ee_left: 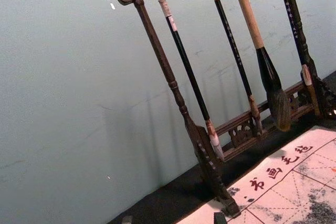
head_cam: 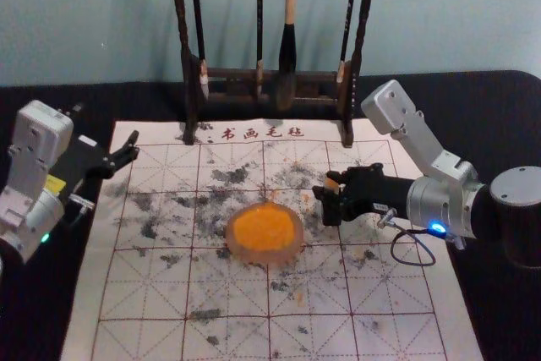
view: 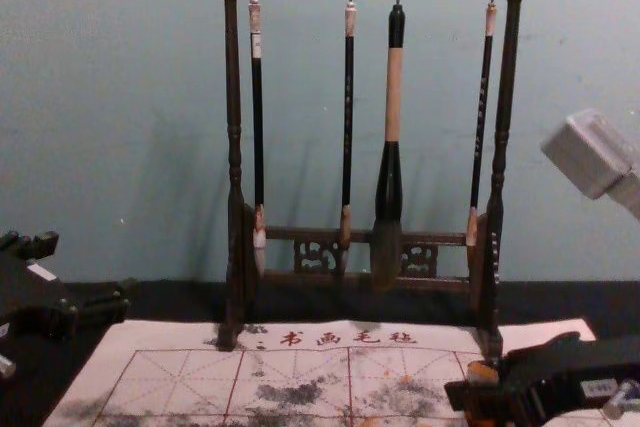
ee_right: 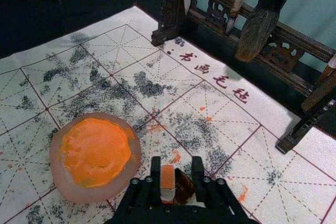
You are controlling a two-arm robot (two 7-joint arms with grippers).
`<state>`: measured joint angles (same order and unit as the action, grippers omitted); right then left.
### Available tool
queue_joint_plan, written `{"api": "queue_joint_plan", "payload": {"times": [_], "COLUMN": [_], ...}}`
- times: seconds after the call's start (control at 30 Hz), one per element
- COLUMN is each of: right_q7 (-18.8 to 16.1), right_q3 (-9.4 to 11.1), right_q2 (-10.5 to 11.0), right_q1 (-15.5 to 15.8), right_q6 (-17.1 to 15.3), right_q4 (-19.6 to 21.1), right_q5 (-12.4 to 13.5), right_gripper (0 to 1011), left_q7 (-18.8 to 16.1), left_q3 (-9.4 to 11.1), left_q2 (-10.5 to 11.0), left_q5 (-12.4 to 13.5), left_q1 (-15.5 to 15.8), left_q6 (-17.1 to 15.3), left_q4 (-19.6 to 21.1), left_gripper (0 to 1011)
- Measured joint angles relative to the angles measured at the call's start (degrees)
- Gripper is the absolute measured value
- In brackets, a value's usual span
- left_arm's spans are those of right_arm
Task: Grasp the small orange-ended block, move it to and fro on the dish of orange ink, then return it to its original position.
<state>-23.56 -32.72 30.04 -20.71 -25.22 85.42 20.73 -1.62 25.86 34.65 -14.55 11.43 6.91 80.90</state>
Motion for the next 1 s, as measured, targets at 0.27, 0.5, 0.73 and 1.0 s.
{"api": "queue_joint_plan", "payload": {"times": [0.27, 0.5, 0.73, 1.0], "right_q7": [0.0, 0.0, 0.0, 0.3], "right_q3": [0.0, 0.0, 0.0, 1.1], "right_q2": [0.0, 0.0, 0.0, -0.2], "right_q1": [0.0, -0.1, -0.1, 0.9], "right_q6": [-0.1, -0.1, -0.2, 1.8], "right_q4": [0.0, 0.0, 0.0, 0.7], "right_q5": [0.1, 0.2, 0.2, 0.2], "right_gripper": [564, 804, 957, 1002], "left_q7": [0.0, 0.0, 0.0, 0.0], "left_q3": [0.0, 0.0, 0.0, 0.0], "left_q2": [0.0, 0.0, 0.0, 0.0], "left_q5": [0.0, 0.0, 0.0, 0.0], "left_q1": [0.0, 0.0, 0.0, 0.0], "left_q6": [0.0, 0.0, 0.0, 0.0], "left_q4": [0.0, 0.0, 0.0, 0.0], "left_gripper": [1001, 1001, 1001, 1002]}}
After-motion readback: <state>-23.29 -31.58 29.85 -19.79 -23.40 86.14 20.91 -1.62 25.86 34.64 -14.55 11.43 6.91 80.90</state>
